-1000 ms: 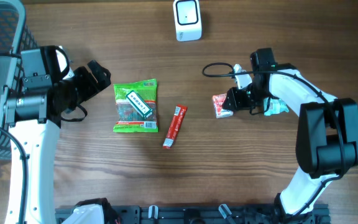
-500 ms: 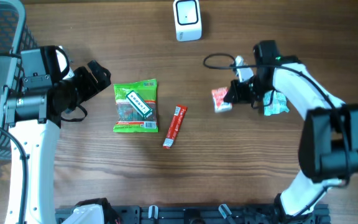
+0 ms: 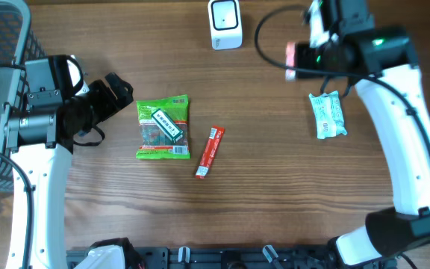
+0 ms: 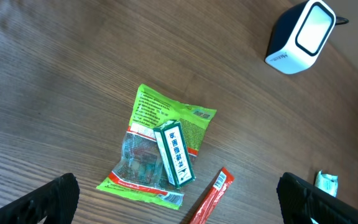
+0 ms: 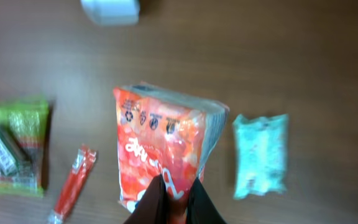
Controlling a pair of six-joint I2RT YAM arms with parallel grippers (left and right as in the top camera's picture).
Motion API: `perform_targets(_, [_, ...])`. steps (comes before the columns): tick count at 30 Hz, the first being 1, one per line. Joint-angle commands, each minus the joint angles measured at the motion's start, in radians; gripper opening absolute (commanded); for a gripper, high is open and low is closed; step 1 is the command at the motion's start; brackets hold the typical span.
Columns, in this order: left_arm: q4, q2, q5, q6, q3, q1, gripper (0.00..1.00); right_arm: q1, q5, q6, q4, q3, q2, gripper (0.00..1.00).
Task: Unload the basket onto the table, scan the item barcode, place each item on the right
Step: 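Carry the pouch up and hold its barcode over the white scanner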
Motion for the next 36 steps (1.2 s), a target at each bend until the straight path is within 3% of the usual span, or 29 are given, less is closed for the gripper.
perform_targets(1, [0.002, 0.003, -0.006, 0.009, 0.012, 0.006, 1.0, 0.059, 0.235, 0.019, -0.045, 0.22, 0.089, 0.04])
perform_targets(12, [0.002, 0.003, -0.006, 0.009, 0.012, 0.005, 1.0, 0.289, 0.674, -0.333, 0.381, 0.25, 0.373, 0.04])
perform_targets(19, [0.002, 0.003, -0.006, 0.009, 0.012, 0.006, 1.0, 0.306, 0.679, -0.691, 0.774, 0.25, 0.634, 0.04])
perform_targets(32, [0.002, 0.003, -0.006, 0.009, 0.012, 0.006, 1.0, 0.303, 0.686, -1.205, 1.208, 0.248, 0.898, 0.04])
perform_targets(36, [0.002, 0.003, -0.006, 0.009, 0.012, 0.005, 1.0, 0.302, 0.688, -1.279, 1.257, 0.248, 0.91, 0.04])
